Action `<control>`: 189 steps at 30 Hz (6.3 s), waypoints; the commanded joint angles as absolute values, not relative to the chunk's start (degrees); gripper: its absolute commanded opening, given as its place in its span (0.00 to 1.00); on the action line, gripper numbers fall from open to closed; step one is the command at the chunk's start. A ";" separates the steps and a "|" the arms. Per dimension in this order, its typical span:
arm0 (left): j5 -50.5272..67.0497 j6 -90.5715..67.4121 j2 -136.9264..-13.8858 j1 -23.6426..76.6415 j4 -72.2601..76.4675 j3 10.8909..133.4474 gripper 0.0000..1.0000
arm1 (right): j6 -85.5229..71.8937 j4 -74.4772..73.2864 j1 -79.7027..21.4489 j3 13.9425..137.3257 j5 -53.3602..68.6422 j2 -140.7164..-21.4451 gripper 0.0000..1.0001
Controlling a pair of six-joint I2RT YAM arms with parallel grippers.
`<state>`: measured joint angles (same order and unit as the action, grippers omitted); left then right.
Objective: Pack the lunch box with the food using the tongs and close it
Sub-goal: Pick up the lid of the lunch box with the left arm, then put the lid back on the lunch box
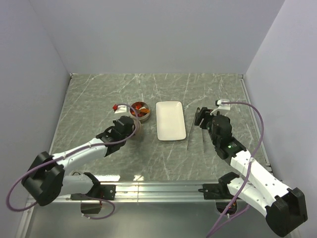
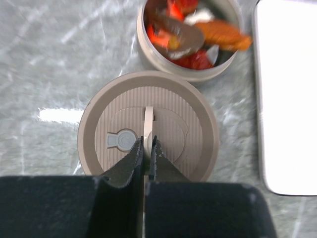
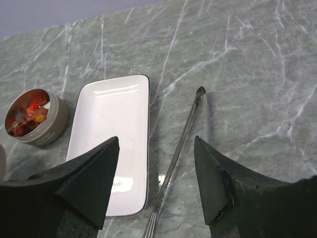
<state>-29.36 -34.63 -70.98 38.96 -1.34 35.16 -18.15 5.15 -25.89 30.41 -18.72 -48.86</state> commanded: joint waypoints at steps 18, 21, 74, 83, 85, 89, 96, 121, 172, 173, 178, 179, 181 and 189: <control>-33.57 -26.28 -80.94 40.52 6.86 51.49 0.00 | -17.84 8.00 -25.66 29.62 -18.02 -47.64 0.69; -34.54 -25.84 -84.72 40.52 6.33 53.52 0.00 | -17.84 8.17 -25.58 29.36 -17.93 -47.20 0.69; -36.12 -19.95 -107.93 32.70 0.18 71.10 0.00 | -18.11 8.17 -25.58 28.21 -17.67 -45.35 0.68; -37.44 -20.48 -102.04 32.78 -2.19 68.29 0.00 | -18.19 8.09 -25.58 28.30 -17.84 -45.44 0.68; -37.26 -20.57 -101.34 32.78 -3.42 68.47 0.00 | -18.19 8.09 -25.66 28.21 -17.93 -45.27 0.68; -37.09 -20.48 -99.41 32.78 -3.69 68.47 0.00 | -18.19 8.17 -25.66 28.12 -17.93 -45.26 0.68; -36.21 -19.25 -102.91 32.70 -6.06 73.11 0.00 | -18.19 8.17 -25.66 28.13 -18.10 -45.35 0.68; -29.35 -18.55 -107.58 31.11 -7.91 75.94 0.00 | -18.28 8.26 -25.66 27.95 -18.37 -45.26 0.68; -37.17 -17.05 -107.75 35.51 -10.02 79.19 0.00 | -18.46 8.53 -25.66 27.77 -18.63 -45.79 0.68; -37.53 -16.96 -107.84 35.51 -10.02 79.28 0.00 | -18.46 8.53 -25.66 27.77 -18.63 -45.70 0.68; -39.11 -16.61 -108.81 35.51 -10.46 80.15 0.00 | -18.37 8.35 -25.66 27.86 -18.55 -45.88 0.68; -39.81 -16.52 -109.07 35.51 -10.55 80.33 0.00 | -18.46 8.35 -25.66 27.86 -18.63 -45.88 0.68; -40.08 -16.52 -109.95 35.42 -10.89 80.68 0.00 | -18.37 8.35 -25.58 27.95 -18.54 -45.97 0.68; -40.25 -16.17 -111.44 35.42 -10.98 81.12 0.00 | -18.37 8.26 -25.66 27.95 -18.54 -45.97 0.68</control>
